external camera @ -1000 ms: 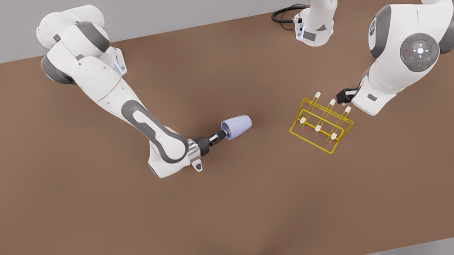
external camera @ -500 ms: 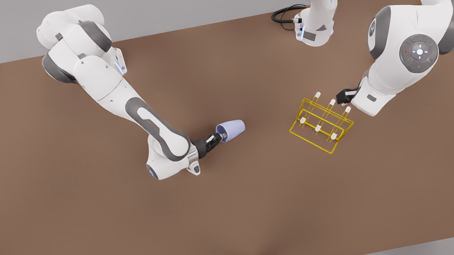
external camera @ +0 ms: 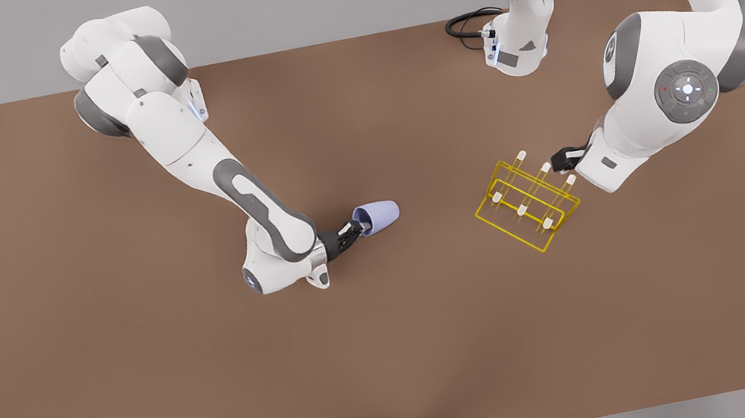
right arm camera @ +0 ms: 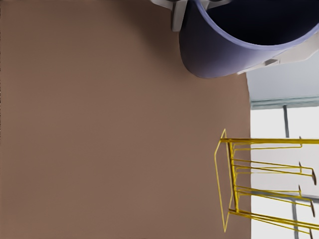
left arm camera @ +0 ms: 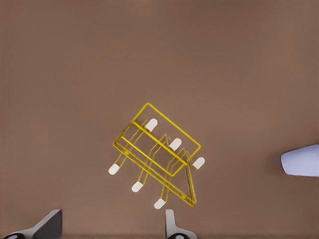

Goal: Place the cup on the cup holder

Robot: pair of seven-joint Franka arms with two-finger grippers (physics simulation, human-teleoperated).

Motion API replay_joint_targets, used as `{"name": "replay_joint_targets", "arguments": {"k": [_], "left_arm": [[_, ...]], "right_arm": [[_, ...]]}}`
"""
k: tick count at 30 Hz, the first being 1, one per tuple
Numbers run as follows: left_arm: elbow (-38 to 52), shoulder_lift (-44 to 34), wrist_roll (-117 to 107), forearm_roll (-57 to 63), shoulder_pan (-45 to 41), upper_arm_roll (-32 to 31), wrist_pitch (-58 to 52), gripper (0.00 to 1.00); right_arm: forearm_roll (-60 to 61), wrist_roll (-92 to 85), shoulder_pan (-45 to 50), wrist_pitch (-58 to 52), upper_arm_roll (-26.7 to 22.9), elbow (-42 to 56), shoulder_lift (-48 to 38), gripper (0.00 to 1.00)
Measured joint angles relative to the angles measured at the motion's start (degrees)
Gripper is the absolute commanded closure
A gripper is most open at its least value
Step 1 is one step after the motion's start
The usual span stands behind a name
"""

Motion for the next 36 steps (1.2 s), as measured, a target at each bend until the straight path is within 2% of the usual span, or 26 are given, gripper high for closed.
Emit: {"name": "replay_joint_targets", "arguments": {"k": [1, 2, 3, 5, 12, 16, 18, 20, 23, 26, 28, 31, 36], "left_arm": [[-0.02, 0.04, 0.0, -0.01, 0.04, 0.0, 0.01, 0.0], [-0.02, 0.06, 0.0, 0.0, 0.05, 0.0, 0.02, 0.0], [-0.02, 0.07, 0.0, 0.0, 0.05, 0.0, 0.03, 0.0], [-0.01, 0.08, -0.01, -0.01, 0.01, 0.0, 0.04, 0.0], [0.02, 0.08, -0.01, -0.03, 0.0, 0.0, 0.07, 0.0], [0.04, 0.09, -0.02, 0.0, -0.21, -0.03, 0.09, 0.0], [0.04, 0.19, 0.0, 0.0, -3.56, -0.05, 0.04, 0.0], [0.05, 2.01, 0.01, 0.02, -8.83, -0.07, 0.05, 0.0], [0.04, 9.73, 0.03, -0.05, -21.05, -0.1, 2.17, 0.0], [-0.47, 16.81, 0.18, -0.46, -28.32, -0.17, 7.59, 0.0], [-3.5, 18.94, 0.34, -1.18, -30.05, -0.21, 12.82, 0.0], [-7.2, 19.62, 3.04, 0.24, -31.06, -0.35, 20.14, 0.0], [-7.79, 20.6, 8.25, 0.83, -32.76, -0.42, 31.75, 0.0]], "right_arm": [[-0.11, -0.1, 0.06, 0.19, -0.01, 0.0, 0.07, 0.71], [-0.23, -0.18, 0.1, 0.37, -0.01, 0.04, 0.13, 0.46], [-0.4, -0.25, 0.11, 0.52, -0.01, 0.07, 0.16, 0.14], [-0.79, -0.37, 0.06, 0.76, -0.01, 0.08, 0.12, 0.0], [-1.99, -0.68, -0.88, 1.17, -2.43, -0.35, -0.54, 0.0], [-7.07, -0.24, -5.16, 1.13, -3.18, -0.2, -1.07, 0.0], [-13.79, -0.14, -9.51, -0.03, -3.24, 0.61, -5.51, 0.0], [-22.94, -0.26, -13.06, -2.95, -3.34, 5.41, -10.86, 0.0], [-37.39, 2.16, -14.95, -11.15, -3.17, 17.58, -18.55, 0.0], [-52.14, 7.53, -15.23, -19.58, -3.17, 20.38, -30.27, 0.0], [-60.7, 10.49, -20.59, -23.53, -2.54, 18.62, -32.94, 0.0], [-67.34, 14.74, -27.66, -28.91, 2.17, 16.22, -35.72, 0.0], [-73.73, 22.21, -30.63, -37.17, 1.78, 19.45, -36.9, 0.0]]}}
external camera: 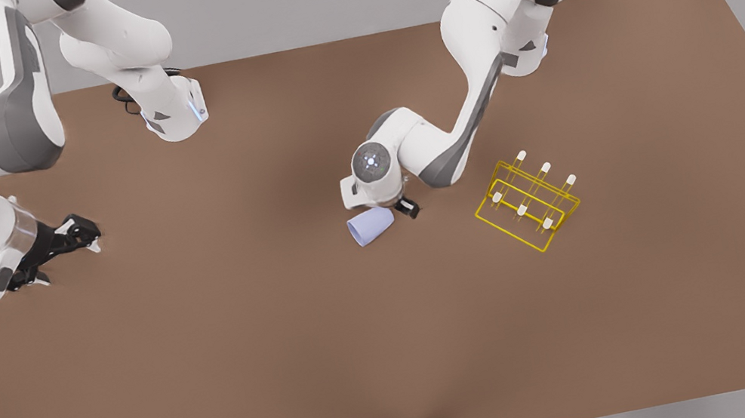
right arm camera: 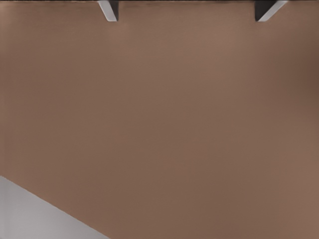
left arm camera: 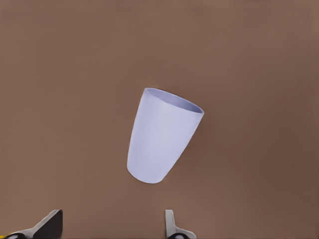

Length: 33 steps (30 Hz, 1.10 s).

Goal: Place the cup on the cup holder

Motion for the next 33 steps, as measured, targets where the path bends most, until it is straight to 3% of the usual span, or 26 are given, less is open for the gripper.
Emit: {"name": "replay_joint_targets", "arguments": {"k": [11, 33], "left_arm": [[-0.78, 3.97, 7.41, -0.24, -0.4, -0.3, 16.7, 0.0], [-4.22, 9.86, 11.41, -0.89, -0.64, -0.55, 21.08, 0.0]], "right_arm": [[-4.88, 11.2, -2.64, -7.2, -0.77, 2.15, 0.37, 0.0], [-5.69, 20.56, -2.95, -10.21, -1.75, 2.37, 0.3, 0.0]]}}
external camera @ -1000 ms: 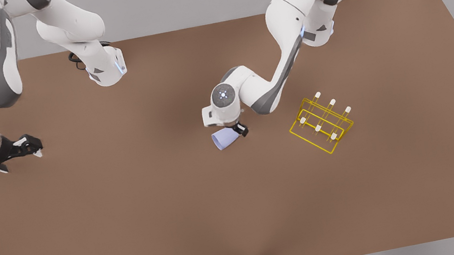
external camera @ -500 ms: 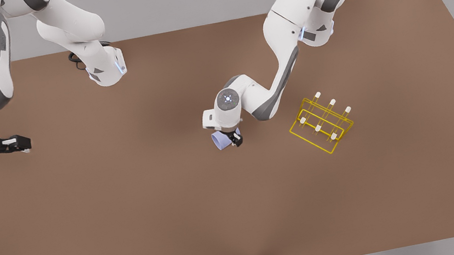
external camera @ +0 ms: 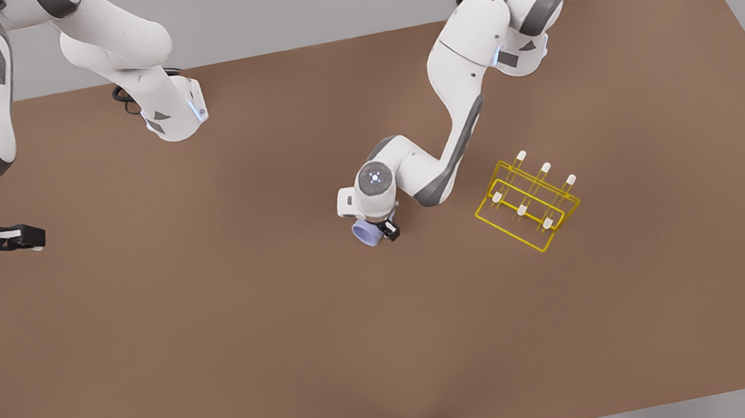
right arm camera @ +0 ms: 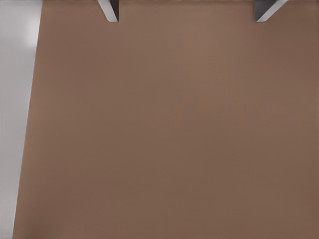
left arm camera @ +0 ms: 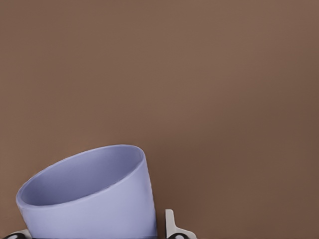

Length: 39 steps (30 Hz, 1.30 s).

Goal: Place the cup on the cup holder

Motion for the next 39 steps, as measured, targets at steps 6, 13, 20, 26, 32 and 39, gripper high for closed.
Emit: {"name": "replay_joint_targets", "arguments": {"k": [6, 13, 20, 26, 32, 39], "left_arm": [[0.01, -0.05, -1.33, 0.2, 0.09, -0.01, 0.55, 0.27], [5.42, -3.81, -1.97, 7.75, 0.17, 0.14, -14.81, 0.27], [10.33, -4.46, 8.3, 50.08, -1.43, -5.11, -63.74, 0.26], [4.47, -2.3, 19.03, 64.66, -2.29, -5.39, -84.74, 0.26], [4.75, 2.67, 27.74, 68.9, -2.63, -5.35, -92.69, 0.26], [9.68, 6.91, 34.88, 73.7, -1.66, -5.14, -93.3, 0.26]], "right_arm": [[0.0, 1.1, -0.05, -0.15, 0.04, -0.02, -0.01, 0.0], [-0.05, 2.0, 0.07, -0.26, 0.03, 0.05, 0.0, 0.0], [-0.09, 2.62, 0.15, -0.29, 0.04, 0.06, -0.02, 0.0], [-0.08, 2.99, 0.25, -0.3, 0.04, 0.06, 0.0, 0.0], [-0.09, 3.25, 0.25, -0.31, 0.04, 0.06, -0.02, 0.0], [-0.09, 3.46, 0.22, -0.31, 0.04, 0.06, 0.0, 0.0]]}}
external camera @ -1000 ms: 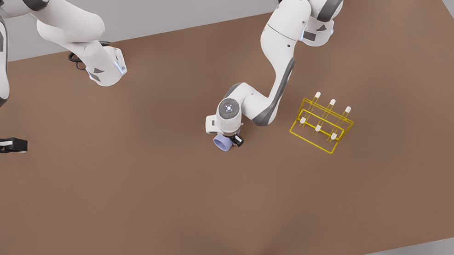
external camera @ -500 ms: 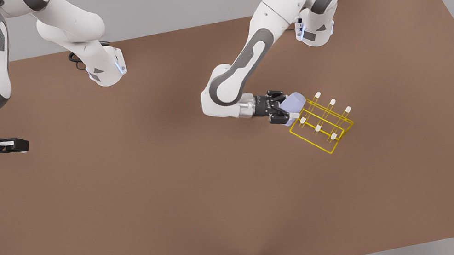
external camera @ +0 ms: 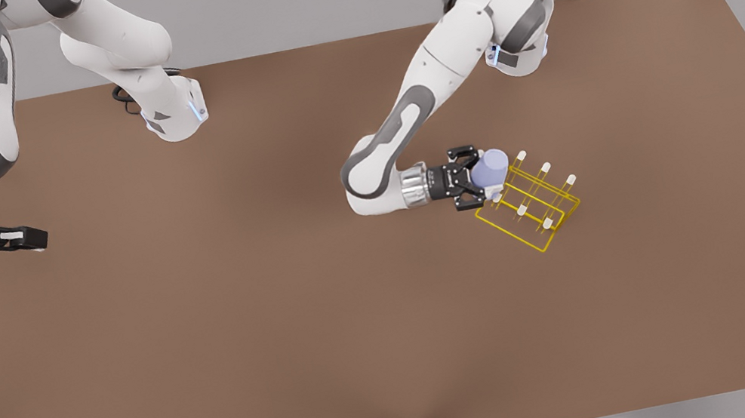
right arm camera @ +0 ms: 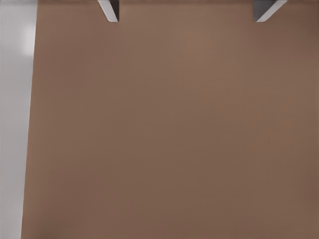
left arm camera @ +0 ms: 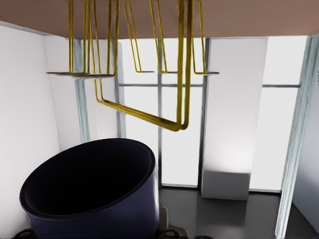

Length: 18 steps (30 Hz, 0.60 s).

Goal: Place the cup on the cup holder

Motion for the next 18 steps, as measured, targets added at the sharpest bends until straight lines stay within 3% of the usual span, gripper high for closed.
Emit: {"name": "replay_joint_targets", "arguments": {"k": [18], "left_arm": [[0.23, 2.97, 9.16, 4.77, 3.0, 0.09, 4.08, 0.26]], "right_arm": [[0.06, 0.28, -0.32, 0.0, 0.0, 0.0, 0.02, 0.0]]}}
